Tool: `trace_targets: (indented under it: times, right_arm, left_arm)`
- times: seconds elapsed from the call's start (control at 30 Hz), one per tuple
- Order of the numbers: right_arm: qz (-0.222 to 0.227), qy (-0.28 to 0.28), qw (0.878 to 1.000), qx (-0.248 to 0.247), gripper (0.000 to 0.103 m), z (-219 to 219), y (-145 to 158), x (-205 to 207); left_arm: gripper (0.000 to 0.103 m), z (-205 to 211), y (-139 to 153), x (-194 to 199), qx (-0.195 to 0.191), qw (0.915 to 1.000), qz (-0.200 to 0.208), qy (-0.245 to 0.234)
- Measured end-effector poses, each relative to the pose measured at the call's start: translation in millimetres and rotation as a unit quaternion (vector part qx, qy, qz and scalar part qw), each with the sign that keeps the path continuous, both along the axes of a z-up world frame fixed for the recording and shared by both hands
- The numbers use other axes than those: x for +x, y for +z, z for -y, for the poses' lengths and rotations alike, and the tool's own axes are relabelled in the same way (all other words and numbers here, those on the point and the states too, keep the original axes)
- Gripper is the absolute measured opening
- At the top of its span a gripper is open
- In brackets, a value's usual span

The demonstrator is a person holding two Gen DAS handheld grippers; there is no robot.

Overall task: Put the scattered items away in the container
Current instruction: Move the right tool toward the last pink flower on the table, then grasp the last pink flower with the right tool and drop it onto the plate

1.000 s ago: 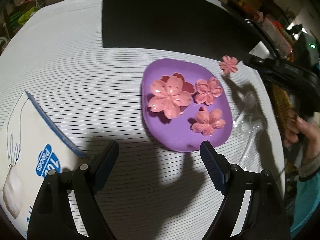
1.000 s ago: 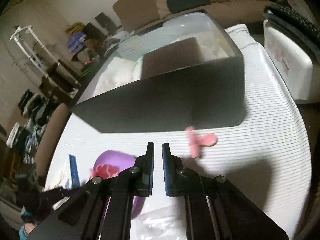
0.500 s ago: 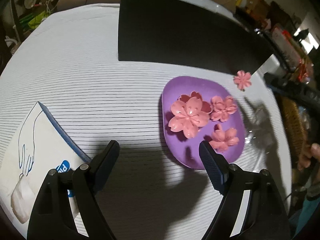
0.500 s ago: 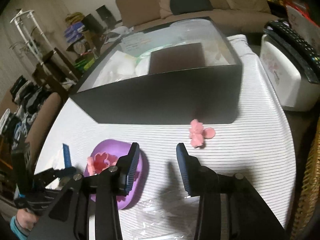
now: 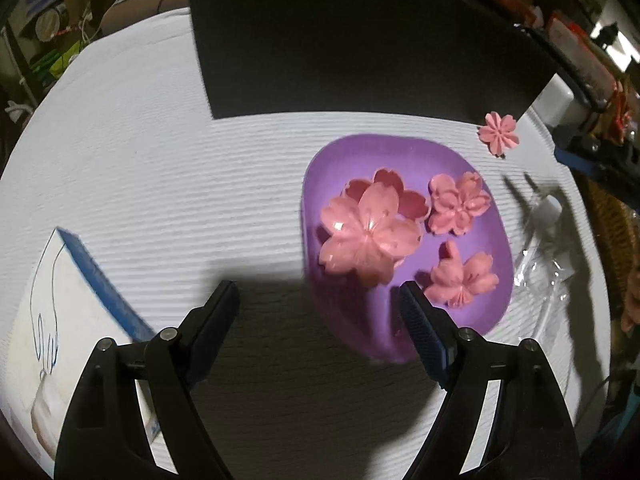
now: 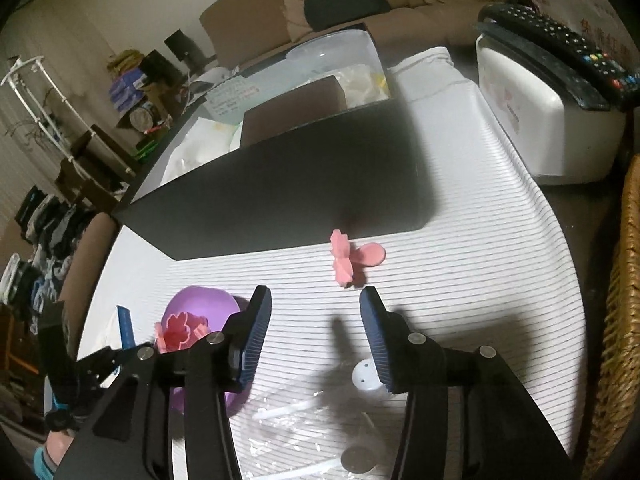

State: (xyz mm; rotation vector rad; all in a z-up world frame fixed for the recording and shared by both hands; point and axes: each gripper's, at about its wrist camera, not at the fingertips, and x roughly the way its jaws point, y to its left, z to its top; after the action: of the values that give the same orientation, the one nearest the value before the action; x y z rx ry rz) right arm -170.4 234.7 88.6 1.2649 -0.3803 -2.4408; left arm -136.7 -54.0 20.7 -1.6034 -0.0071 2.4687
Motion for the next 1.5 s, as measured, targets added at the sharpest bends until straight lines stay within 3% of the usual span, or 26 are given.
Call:
trace_targets:
  times: [0.13, 0.3, 0.53, 0.73, 0.87, 0.97, 1.03, 1.17, 1.23, 1.33, 1.5]
  right_arm:
    - [-0.006, 0.006, 1.000, 0.012, 0.050, 2.5, -0.5, 1.2]
    - [-0.012, 0.015, 0.999, 0.026, 0.052, 8.5, -1.9, -2.1]
    - [-0.016, 0.013, 1.000, 0.009, 0.052, 10.5, -1.5, -4.9]
    - [-0.024, -0.015, 0.999, -0.018, 0.054, -10.3, -0.1, -25.6]
    - [-0.023, 0.003, 1.000, 0.016, 0.054, 0.9, -1.9, -40.0]
    - [-0.023, 0.027, 0.998, 0.051, 0.041, 17.6, -7.5, -47.3]
    - [-0.016, 0.047, 0.995, 0.082, 0.021, 30.3, -16.2, -53.5]
    - [-0.009, 0.069, 0.991, 0.118, 0.010, 45.4, -28.9, -57.8]
    - [-0.017, 0.077, 0.988, 0.129, 0.009, 49.4, -28.0, -55.6]
    - [-0.012, 0.073, 0.993, 0.093, 0.005, 43.1, -21.4, -52.0]
    - [-0.022, 0.085, 0.996, 0.031, 0.005, 32.6, 2.5, -36.7]
  left_arm:
    - [0.083, -7.8, -3.3, -7.4, -0.049, 0.9987, -0.015, -0.004]
    - [0.081, -14.5, -1.2, -8.7, -0.071, 0.9969, -0.033, -0.009]
    - [0.081, -6.4, -3.1, -15.8, -0.045, 0.9987, -0.024, 0.006]
    - [0.081, 4.6, 4.7, 1.4, 0.001, 1.0000, 0.002, 0.000]
    - [0.081, 16.2, 19.2, 32.6, -0.004, 1.0000, -0.001, -0.007]
    - [0.082, 25.9, 33.3, 44.8, 0.018, 0.9998, -0.011, 0.000]
    - [0.082, 35.8, 40.8, 46.9, 0.025, 0.9995, -0.014, 0.010]
    - [0.082, 58.1, 40.3, 47.6, 0.038, 0.9990, 0.000, 0.024]
    - [0.082, 55.2, 43.7, 39.4, 0.063, 0.9976, 0.000, 0.029]
    - [0.082, 50.5, 46.4, 29.0, 0.096, 0.9949, 0.001, 0.030]
    - [0.082, 43.7, 40.1, 27.8, 0.082, 0.9963, 0.011, 0.021]
